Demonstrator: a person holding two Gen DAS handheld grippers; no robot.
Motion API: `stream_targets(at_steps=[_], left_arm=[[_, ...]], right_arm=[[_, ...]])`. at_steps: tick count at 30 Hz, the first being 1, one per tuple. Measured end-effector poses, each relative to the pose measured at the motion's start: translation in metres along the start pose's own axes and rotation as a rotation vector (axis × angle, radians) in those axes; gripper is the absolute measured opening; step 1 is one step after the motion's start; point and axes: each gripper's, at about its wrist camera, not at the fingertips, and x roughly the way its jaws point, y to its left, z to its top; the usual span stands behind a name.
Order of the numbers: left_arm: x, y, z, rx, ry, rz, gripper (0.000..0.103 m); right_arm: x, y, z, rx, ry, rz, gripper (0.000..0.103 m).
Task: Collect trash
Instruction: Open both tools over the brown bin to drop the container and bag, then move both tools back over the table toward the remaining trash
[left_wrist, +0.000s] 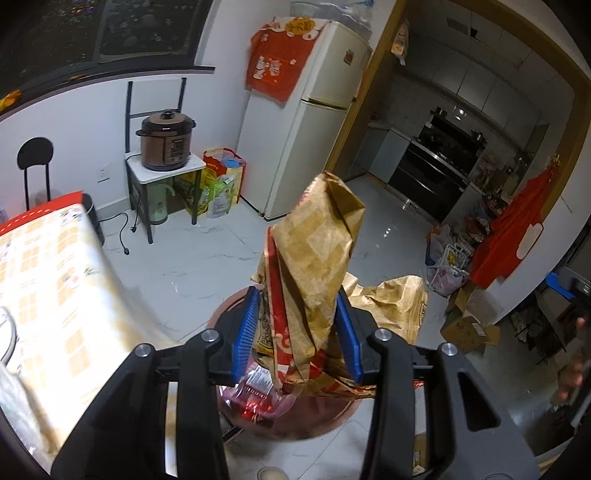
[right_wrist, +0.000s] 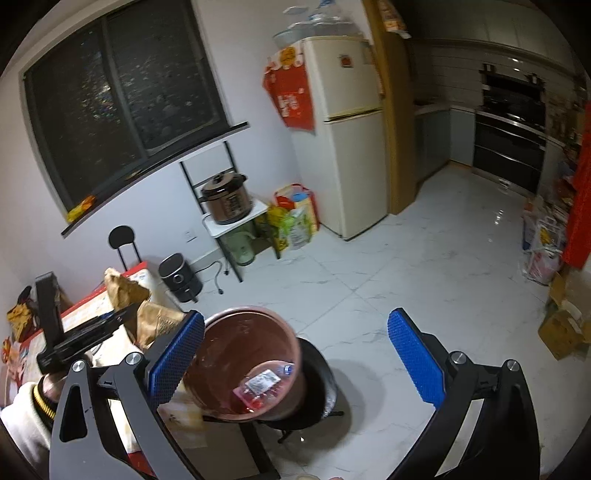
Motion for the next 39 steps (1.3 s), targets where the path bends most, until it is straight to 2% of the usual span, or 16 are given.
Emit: stream_targets(at_steps=[2, 4, 8, 12, 16, 19, 20, 21, 22, 30, 39], left_arm=[[0.013, -0.011, 0.006, 0.022, 0.000, 0.002, 0.057], [0.021, -0.020, 0.012, 0.032, -0.008, -0.027, 0.075], [0.020, -0.031, 0.020, 0.064, -0.025, -0.033, 0.085], [0.006, -0.031, 0.019, 0.088, -0.041, -0.066, 0.087], [0.001, -0.025, 0.018, 0.104, -0.022, -0.061, 0.087], [-0.014, -0.016, 0.018, 0.096, -0.040, -0.059, 0.087], [-0.022, -0.012, 0.018, 0.092, -0.048, -0.058, 0.088], [-0.028, -0.009, 0.016, 0.092, -0.052, -0.053, 0.098], [-0.036, -0.007, 0.014, 0.093, -0.063, -0.046, 0.097], [-0.098, 0.026, -0.001, 0.079, -0.115, 0.072, 0.097], [-0.191, 0.089, -0.038, 0.036, -0.206, 0.207, 0.097]], right_arm=[[-0.004, -0.010, -0.001, 0.015, -0.004, -0.016, 0.098], [-0.008, -0.020, -0.004, 0.031, -0.007, -0.029, 0.098], [-0.006, -0.028, -0.007, 0.066, -0.009, -0.042, 0.098], [-0.003, -0.021, -0.009, 0.069, -0.007, -0.027, 0.098], [-0.003, -0.003, -0.008, 0.050, -0.009, -0.008, 0.098], [-0.004, 0.012, -0.007, 0.041, -0.012, 0.012, 0.098], [-0.005, 0.018, -0.007, 0.034, -0.013, 0.018, 0.098], [-0.005, 0.023, -0.007, 0.027, -0.013, 0.022, 0.098], [-0.006, 0.028, -0.006, 0.017, -0.015, 0.024, 0.098], [-0.011, 0.073, -0.005, -0.035, -0.020, 0.076, 0.098], [0.004, 0.144, -0.016, -0.091, 0.026, 0.182, 0.098]])
